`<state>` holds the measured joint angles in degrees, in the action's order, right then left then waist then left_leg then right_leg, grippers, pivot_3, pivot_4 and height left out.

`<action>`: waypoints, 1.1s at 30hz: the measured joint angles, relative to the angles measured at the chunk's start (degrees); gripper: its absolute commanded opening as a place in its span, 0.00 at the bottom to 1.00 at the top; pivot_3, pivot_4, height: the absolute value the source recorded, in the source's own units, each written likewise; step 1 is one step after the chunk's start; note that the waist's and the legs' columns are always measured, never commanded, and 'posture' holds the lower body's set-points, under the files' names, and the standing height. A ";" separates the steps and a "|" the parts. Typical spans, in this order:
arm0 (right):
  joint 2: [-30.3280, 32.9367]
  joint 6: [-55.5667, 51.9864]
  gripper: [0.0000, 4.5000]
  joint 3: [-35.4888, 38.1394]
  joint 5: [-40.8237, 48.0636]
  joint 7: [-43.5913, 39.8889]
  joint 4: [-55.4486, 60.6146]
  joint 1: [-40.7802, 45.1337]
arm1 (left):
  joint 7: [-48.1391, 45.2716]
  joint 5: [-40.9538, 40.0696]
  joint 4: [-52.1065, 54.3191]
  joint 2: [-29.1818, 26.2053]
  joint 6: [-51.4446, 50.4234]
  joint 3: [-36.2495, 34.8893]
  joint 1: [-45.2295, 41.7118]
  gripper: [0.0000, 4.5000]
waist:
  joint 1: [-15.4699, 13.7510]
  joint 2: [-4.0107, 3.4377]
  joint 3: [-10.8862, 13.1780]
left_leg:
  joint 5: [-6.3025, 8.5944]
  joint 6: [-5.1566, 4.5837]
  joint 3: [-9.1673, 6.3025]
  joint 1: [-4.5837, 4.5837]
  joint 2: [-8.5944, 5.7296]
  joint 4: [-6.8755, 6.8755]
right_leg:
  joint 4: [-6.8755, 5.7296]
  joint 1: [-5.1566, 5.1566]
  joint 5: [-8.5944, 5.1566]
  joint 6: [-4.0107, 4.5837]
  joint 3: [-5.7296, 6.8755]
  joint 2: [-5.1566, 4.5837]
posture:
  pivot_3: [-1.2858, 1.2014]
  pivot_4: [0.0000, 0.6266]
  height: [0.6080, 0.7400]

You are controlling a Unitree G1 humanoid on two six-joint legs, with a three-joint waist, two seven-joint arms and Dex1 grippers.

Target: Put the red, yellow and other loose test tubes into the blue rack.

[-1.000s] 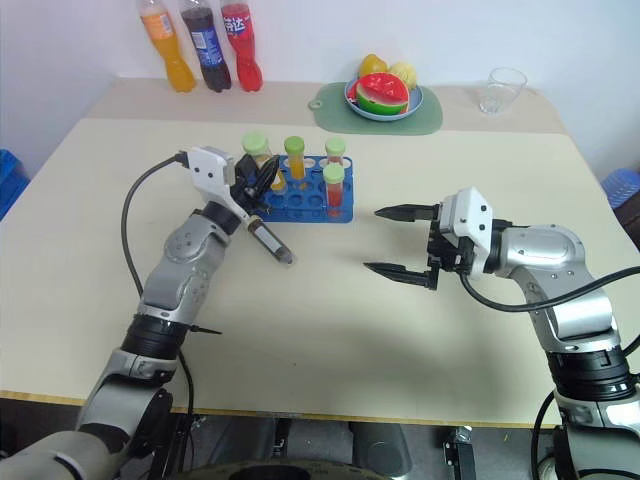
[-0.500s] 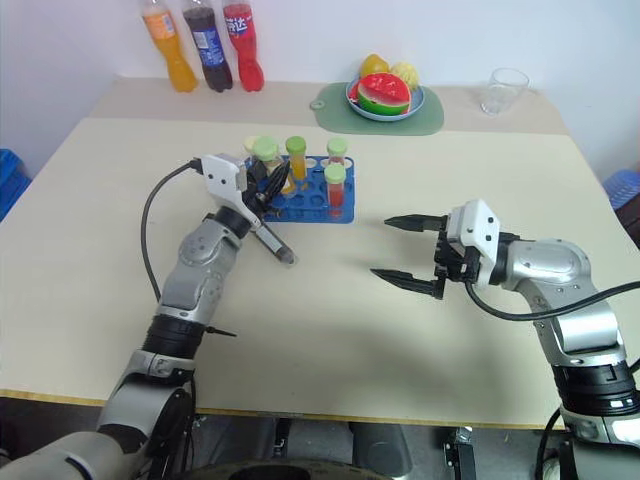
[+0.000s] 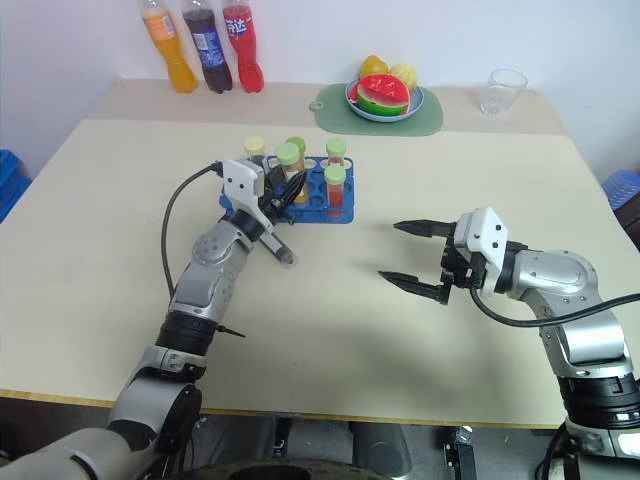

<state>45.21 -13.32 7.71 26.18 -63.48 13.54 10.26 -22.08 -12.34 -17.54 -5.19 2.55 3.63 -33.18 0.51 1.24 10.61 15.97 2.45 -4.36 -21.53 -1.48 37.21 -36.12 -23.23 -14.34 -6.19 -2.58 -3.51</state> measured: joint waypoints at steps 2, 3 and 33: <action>0.00 0.00 0.94 0.00 0.03 0.16 0.14 0.00 | 0.25 0.80 -1.40 0.24 0.46 -0.01 -0.43 0.39 | -0.01 0.00 0.00 | 0.00 0.00 0.00 0.00 0.00 0.00 | 0.00 0.00 0.00 0.00 0.00 0.00 | 0.52 0.24 1.00; 0.00 0.01 0.94 0.00 0.03 0.19 0.28 0.00 | 0.43 1.18 -1.98 0.24 0.54 -0.01 -0.52 0.39 | 0.02 0.00 0.00 | 0.00 0.00 0.00 0.00 0.00 0.00 | 0.00 0.00 0.00 0.00 0.00 0.00 | 0.52 0.24 1.00; -0.30 0.15 0.94 -0.04 0.05 1.19 0.34 0.01 | 0.46 7.39 -5.19 -0.52 4.31 0.57 0.30 0.39 | -0.01 0.00 0.00 | 0.00 0.00 -0.06 0.00 0.02 0.00 | -0.01 0.00 0.00 0.00 0.00 0.01 | 0.52 0.24 1.00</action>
<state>44.91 -13.17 7.67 26.23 -62.29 13.87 10.27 -21.62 -4.95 -22.73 -5.71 6.86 4.20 -32.88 0.50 1.24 10.61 15.97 2.45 -4.42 -21.52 -1.47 37.20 -36.13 -23.23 -14.34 -6.19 -2.59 -3.50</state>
